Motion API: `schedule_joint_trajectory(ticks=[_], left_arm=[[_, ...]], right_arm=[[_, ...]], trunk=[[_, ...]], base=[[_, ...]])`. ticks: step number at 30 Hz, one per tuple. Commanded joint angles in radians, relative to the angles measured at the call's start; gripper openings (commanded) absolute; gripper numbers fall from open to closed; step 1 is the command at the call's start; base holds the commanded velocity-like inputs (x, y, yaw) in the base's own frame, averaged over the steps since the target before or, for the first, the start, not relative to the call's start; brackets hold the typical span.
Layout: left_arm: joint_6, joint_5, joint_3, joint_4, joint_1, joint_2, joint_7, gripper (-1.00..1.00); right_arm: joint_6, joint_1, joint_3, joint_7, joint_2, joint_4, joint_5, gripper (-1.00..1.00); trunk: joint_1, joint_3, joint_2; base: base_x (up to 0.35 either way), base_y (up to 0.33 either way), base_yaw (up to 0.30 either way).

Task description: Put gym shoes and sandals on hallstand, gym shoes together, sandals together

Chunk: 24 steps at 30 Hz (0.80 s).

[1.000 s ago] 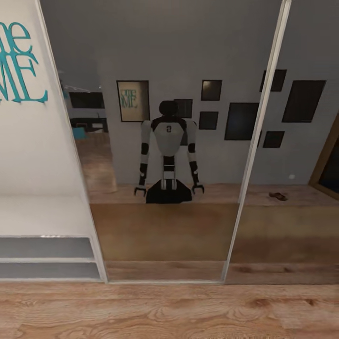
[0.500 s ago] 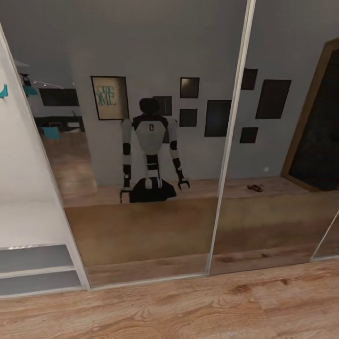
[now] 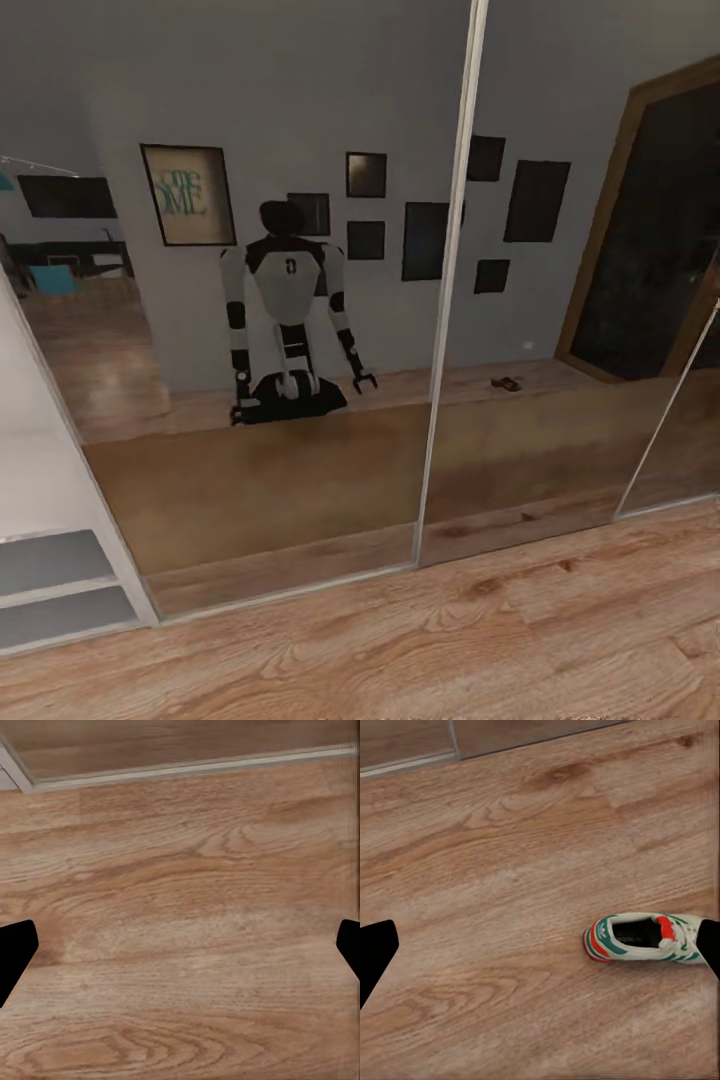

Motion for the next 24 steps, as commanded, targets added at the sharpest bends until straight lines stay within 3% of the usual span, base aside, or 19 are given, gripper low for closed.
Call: schedule_joint_trajectory(ticks=[1, 21, 24], left_arm=[[-0.003, 0.008, -0.001, 0.0, 0.0, 0.0, -0.001, 1.0], [-0.003, 0.008, -0.001, 0.0, -0.001, 0.0, -0.001, 1.0], [-0.003, 0.008, -0.001, 0.0, -0.001, 0.001, -0.001, 1.0]], right_arm=[[-0.003, -0.001, -0.001, 0.0, 0.0, 0.001, 0.0, 1.0], [-0.005, -0.001, -0.002, -0.001, 0.0, -0.002, -0.001, 1.0], [-0.005, -0.001, -0.02, -0.001, 0.0, -0.002, -0.001, 1.0]], trunk=[[0.004, -0.005, -0.008], [0.081, -0.093, -0.148], [0.092, -0.106, -0.169]], base=[[0.0, 0.0, -0.208], [0.0, 0.0, -0.208], [0.0, 0.0, -0.208]])
